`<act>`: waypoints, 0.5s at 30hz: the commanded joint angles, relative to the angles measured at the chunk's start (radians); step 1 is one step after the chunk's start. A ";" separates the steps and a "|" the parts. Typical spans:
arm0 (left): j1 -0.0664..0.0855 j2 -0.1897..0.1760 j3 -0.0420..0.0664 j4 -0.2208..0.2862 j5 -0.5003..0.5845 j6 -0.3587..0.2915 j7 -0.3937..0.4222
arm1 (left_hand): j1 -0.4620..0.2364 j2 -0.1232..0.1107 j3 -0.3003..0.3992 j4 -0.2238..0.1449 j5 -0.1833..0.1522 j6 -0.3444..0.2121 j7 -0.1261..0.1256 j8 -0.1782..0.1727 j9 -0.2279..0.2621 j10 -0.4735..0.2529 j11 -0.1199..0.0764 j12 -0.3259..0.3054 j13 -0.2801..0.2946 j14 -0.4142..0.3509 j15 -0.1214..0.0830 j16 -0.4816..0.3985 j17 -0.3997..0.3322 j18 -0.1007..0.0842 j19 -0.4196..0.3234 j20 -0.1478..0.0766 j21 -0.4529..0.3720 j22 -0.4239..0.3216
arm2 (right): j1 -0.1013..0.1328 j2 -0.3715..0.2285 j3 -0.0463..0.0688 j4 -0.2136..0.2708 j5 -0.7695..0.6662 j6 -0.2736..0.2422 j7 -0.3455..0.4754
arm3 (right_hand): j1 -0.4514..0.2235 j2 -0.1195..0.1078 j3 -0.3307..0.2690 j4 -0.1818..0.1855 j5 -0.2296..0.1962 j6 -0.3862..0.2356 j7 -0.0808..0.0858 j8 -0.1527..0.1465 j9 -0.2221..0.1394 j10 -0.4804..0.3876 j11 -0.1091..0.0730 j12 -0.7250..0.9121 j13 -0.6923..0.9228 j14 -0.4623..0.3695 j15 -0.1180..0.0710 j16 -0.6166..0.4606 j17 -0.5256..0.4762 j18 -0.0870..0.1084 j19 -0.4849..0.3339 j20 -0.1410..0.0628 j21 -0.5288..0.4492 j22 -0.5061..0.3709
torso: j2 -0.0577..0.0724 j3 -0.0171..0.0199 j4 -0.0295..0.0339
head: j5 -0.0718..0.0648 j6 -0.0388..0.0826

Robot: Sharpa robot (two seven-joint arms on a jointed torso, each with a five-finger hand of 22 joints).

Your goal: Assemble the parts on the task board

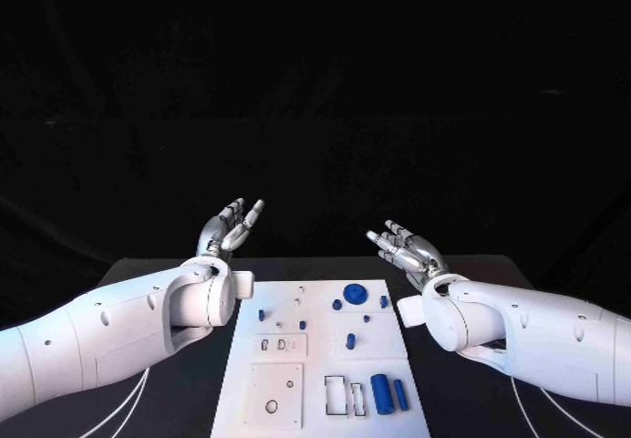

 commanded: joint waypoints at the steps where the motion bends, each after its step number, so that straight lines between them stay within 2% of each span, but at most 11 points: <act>1: 0.002 0.003 0.000 0.000 0.011 0.056 0.013 | 0.054 0.006 -0.004 0.013 0.011 0.026 0.106 0.010 0.008 0.022 0.018 0.008 0.004 0.011 0.014 0.006 0.004 0.022 0.009 0.017 0.010 0.005 | 0.014 0.004 -0.014 -0.017 -0.055 0.194 -0.049 | 0.086 -0.004 0.031 -0.044 0.003 0.035 0.177 0.012 0.011 0.036 0.012 0.009 0.006 0.045 0.014 0.014 0.013 0.021 0.030 0.011 0.018 0.008 | 0.000 0.0000 -0.0002 | 0.000 0.000; 5: 0.002 0.003 0.000 0.000 0.011 0.056 0.013 | 0.066 0.011 -0.012 0.015 0.012 0.045 0.112 0.016 0.015 0.041 0.024 0.010 0.006 0.026 0.017 0.010 0.008 0.027 0.016 0.018 0.016 0.009 | 0.023 0.005 -0.025 -0.027 -0.061 0.226 -0.058 | 0.109 -0.006 0.036 -0.068 0.001 0.068 0.177 0.021 0.022 0.072 0.011 0.015 0.010 0.078 0.012 0.024 0.022 0.024 0.055 0.009 0.029 0.013 | 0.000 0.0000 -0.0002 | 0.000 0.000; 6: 0.002 0.003 0.000 0.000 0.011 0.056 0.013 | 0.076 0.015 -0.019 0.015 0.013 0.067 0.118 0.024 0.023 0.065 0.030 0.013 0.008 0.044 0.021 0.015 0.011 0.030 0.026 0.018 0.022 0.012 | 0.024 0.005 -0.027 -0.028 -0.062 0.231 -0.059 | 0.135 -0.011 0.044 -0.092 0.006 0.118 0.176 0.038 0.040 0.123 0.008 0.025 0.016 0.129 0.007 0.040 0.035 0.030 0.088 0.009 0.042 0.020 | 0.000 0.0000 -0.0002 | 0.000 0.000; 7: 0.002 0.003 0.000 0.000 0.011 0.056 0.013 | 0.083 0.018 -0.022 0.015 0.014 0.084 0.124 0.031 0.029 0.083 0.036 0.015 0.010 0.056 0.023 0.018 0.014 0.031 0.032 0.019 0.026 0.014 | 0.025 0.005 -0.028 -0.029 -0.063 0.234 -0.059 | 0.143 -0.013 0.046 -0.100 0.007 0.141 0.176 0.045 0.047 0.145 0.008 0.030 0.019 0.152 0.005 0.047 0.040 0.032 0.103 0.010 0.048 0.023 | 0.000 0.0000 -0.0002 | 0.000 0.000; 8: 0.003 -0.023 0.000 0.002 0.007 0.109 -0.005 | 0.094 0.021 -0.027 0.014 0.018 0.107 0.129 0.039 0.037 0.107 0.041 0.017 0.012 0.080 0.026 0.023 0.019 0.030 0.046 0.020 0.034 0.019 | 0.035 -0.003 -0.028 -0.056 -0.230 0.190 -0.037 | 0.162 -0.018 0.052 -0.122 0.011 0.215 0.177 0.072 0.071 0.226 0.006 0.047 0.027 0.237 0.000 0.076 0.061 0.041 0.159 0.009 0.070 0.034 | 0.016 -0.0010 -0.0063 | 0.007 -0.029; 9: 0.003 -0.025 0.000 0.003 0.007 0.114 -0.004 | 0.111 0.024 -0.032 0.011 0.026 0.134 0.132 0.050 0.046 0.135 0.045 0.019 0.013 0.125 0.031 0.036 0.029 0.026 0.071 0.020 0.048 0.026 | 0.037 -0.002 -0.028 -0.059 -0.249 0.181 -0.036 | 0.169 -0.020 0.055 -0.131 0.014 0.253 0.175 0.086 0.082 0.277 0.002 0.060 0.033 0.287 -0.003 0.094 0.073 0.045 0.191 0.007 0.083 0.041 | 0.017 -0.0008 -0.0063 | 0.007 -0.030; 11: 0.003 -0.028 0.000 0.004 0.006 0.124 -0.002 | 0.140 0.029 -0.039 0.008 0.042 0.226 0.146 0.087 0.076 0.243 0.060 0.034 0.023 0.264 0.043 0.081 0.059 0.019 0.134 0.020 0.082 0.043 | 0.041 -0.002 -0.027 -0.066 -0.298 0.163 -0.038 | 0.188 -0.030 0.063 -0.164 0.025 0.374 0.174 0.129 0.114 0.461 -0.007 0.099 0.045 0.427 -0.019 0.138 0.102 0.062 0.302 0.005 0.125 0.059 | 0.022 -0.0018 -0.0052 | 0.007 -0.029; 12: 0.003 -0.029 0.000 0.005 0.004 0.128 -0.001 | 0.145 0.029 -0.041 0.008 0.043 0.243 0.148 0.095 0.082 0.267 0.062 0.036 0.024 0.284 0.045 0.089 0.063 0.017 0.149 0.019 0.091 0.047 | 0.043 -0.002 -0.027 -0.069 -0.321 0.157 -0.039 | 0.192 -0.031 0.066 -0.172 0.034 0.415 0.171 0.144 0.125 0.506 -0.013 0.110 0.048 0.471 -0.024 0.151 0.110 0.067 0.338 0.004 0.138 0.064 | 0.023 -0.0017 -0.0048 | 0.008 -0.030; 13: 0.003 -0.031 0.000 0.007 0.002 0.133 0.000 | 0.166 0.029 -0.042 0.000 0.053 0.302 0.150 0.120 0.100 0.367 0.065 0.053 0.032 0.358 0.041 0.117 0.078 0.020 0.206 0.017 0.119 0.061 | 0.046 -0.002 -0.027 -0.074 -0.354 0.151 -0.042 | 0.199 -0.034 0.071 -0.187 0.041 0.500 0.171 0.175 0.147 0.594 -0.018 0.128 0.051 0.567 -0.035 0.181 0.129 0.080 0.436 0.003 0.172 0.079 | 0.025 -0.0014 -0.0041 | 0.008 -0.032; 14: 0.003 -0.034 0.000 0.009 -0.001 0.138 -0.001 | 0.175 0.028 -0.042 -0.003 0.061 0.321 0.150 0.129 0.105 0.407 0.066 0.059 0.034 0.403 0.039 0.134 0.087 0.022 0.232 0.016 0.133 0.067 | 0.048 -0.002 -0.027 -0.077 -0.383 0.145 -0.045 | 0.201 -0.036 0.076 -0.198 0.042 0.547 0.167 0.191 0.157 0.649 -0.025 0.135 0.051 0.629 -0.045 0.197 0.139 0.089 0.516 0.003 0.199 0.089 | 0.027 -0.0011 -0.0036 | 0.009 -0.032; 15: 0.003 -0.038 0.000 0.014 -0.009 0.144 -0.002 | 0.193 0.028 -0.040 -0.009 0.079 0.360 0.147 0.146 0.116 0.470 0.063 0.069 0.038 0.487 0.029 0.166 0.102 0.030 0.275 0.014 0.154 0.075 | 0.051 -0.001 -0.026 -0.084 -0.429 0.135 -0.052 | 0.201 -0.040 0.081 -0.212 0.046 0.611 0.162 0.212 0.169 0.714 -0.033 0.142 0.052 0.672 -0.056 0.206 0.143 0.101 0.562 0.002 0.210 0.090 | 0.029 -0.0006 -0.0029 | 0.013 -0.031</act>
